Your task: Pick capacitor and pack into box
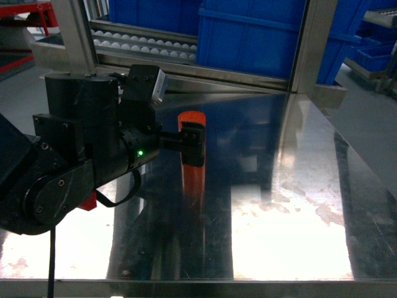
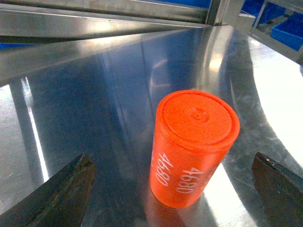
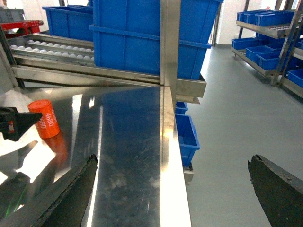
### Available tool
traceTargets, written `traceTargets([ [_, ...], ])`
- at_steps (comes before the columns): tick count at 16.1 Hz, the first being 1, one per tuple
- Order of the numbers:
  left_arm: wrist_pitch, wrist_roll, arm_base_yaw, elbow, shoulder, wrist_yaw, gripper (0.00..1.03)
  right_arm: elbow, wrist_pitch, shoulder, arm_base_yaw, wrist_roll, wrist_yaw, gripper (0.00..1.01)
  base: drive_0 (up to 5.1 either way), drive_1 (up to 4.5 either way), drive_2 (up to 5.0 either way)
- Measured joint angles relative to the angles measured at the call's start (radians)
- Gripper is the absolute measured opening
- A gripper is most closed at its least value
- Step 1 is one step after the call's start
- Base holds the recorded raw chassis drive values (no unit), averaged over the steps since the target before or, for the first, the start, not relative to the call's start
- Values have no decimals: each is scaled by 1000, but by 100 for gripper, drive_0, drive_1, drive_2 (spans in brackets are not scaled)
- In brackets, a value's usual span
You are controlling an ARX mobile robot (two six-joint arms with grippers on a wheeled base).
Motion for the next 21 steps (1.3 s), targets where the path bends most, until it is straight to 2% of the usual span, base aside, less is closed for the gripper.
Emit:
traceTargets([
  [6,-43,29,-16,178,152,22,98,0,0,0,0,0,0,98,0,0,0],
  [8,-58,41,-18,230,195,10,95,0,0,0,0,0,0,98,0,0,0],
  [12,-12,21,-18,250,223,9,52,0,0,0,0,0,0,98,0,0,0],
  [13,-10,18,-18,250,223,2,47,0,0,0,0,0,0,98,0,0,0],
  [15,10,14,-19,245,222,-6,45,0,0,0,0,0,0,98,0,0,0],
  [18,56,14,-20,149,157,-53,45,0,0,0,0,0,0,98,0,0,0],
  [21,70,14,-19,109,114,-69,45,0,0,0,0,0,0,98,0,0,0],
])
